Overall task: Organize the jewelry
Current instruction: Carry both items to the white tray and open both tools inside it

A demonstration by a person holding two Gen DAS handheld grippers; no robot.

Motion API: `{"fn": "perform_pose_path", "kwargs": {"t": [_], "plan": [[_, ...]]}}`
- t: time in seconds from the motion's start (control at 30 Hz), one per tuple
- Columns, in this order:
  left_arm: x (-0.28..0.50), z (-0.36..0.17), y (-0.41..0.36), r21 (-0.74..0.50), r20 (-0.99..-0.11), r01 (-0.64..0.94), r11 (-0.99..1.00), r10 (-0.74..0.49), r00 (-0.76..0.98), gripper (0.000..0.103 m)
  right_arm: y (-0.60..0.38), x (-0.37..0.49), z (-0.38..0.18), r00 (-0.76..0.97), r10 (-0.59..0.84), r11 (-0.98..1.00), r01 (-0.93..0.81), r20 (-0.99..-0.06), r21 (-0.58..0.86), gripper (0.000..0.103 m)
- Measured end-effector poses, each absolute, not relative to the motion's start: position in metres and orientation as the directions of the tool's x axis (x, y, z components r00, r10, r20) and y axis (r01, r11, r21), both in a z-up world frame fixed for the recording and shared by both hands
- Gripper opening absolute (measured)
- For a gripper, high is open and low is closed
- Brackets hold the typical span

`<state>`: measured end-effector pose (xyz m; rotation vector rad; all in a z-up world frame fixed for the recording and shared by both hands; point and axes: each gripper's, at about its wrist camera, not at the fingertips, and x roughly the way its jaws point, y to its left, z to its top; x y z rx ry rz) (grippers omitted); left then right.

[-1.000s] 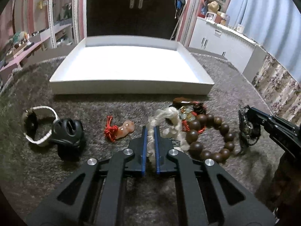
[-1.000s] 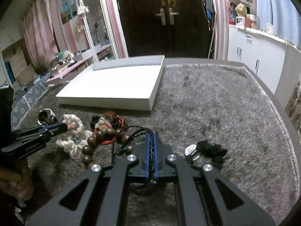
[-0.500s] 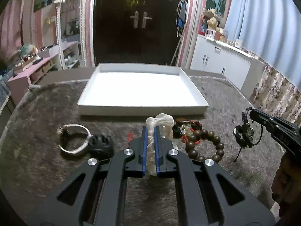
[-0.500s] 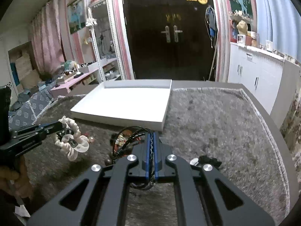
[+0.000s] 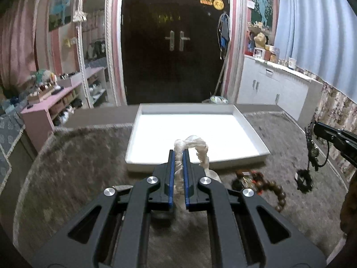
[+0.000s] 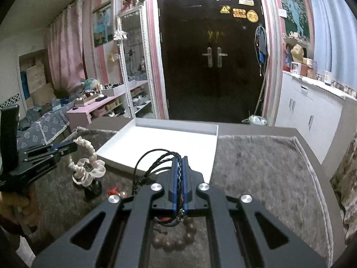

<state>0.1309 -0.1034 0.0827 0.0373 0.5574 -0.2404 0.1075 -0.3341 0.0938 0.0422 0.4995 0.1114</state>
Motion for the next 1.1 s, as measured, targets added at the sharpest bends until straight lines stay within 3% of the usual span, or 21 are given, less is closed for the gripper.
{"fn": "perform_pose_path", "kwargs": {"t": [0.2, 0.4, 0.7, 1.1], "plan": [[0.171, 0.102, -0.087, -0.020, -0.508, 0.212, 0.977, -0.192, 0.839, 0.004, -0.334, 0.147, 0.109, 0.872, 0.130, 0.992, -0.112, -0.471, 0.066, 0.003], [0.228, 0.094, -0.078, -0.008, -0.567, 0.214, 0.977, -0.181, 0.803, 0.005, -0.338, 0.202, 0.103, 0.837, 0.141, 0.990, -0.114, -0.528, 0.084, 0.003], [0.279, 0.048, -0.069, -0.024, -0.644, 0.186, 0.982, -0.158, 0.748, 0.004, -0.340, 0.267, 0.044, 0.732, 0.135, 0.991, -0.088, -0.667, 0.104, 0.003], [0.304, -0.006, -0.062, -0.024, -0.779, 0.169, 0.985, -0.125, 0.615, 0.005, -0.343, 0.287, -0.013, 0.589, 0.087, 0.996, -0.050, -0.804, 0.071, 0.003]]}}
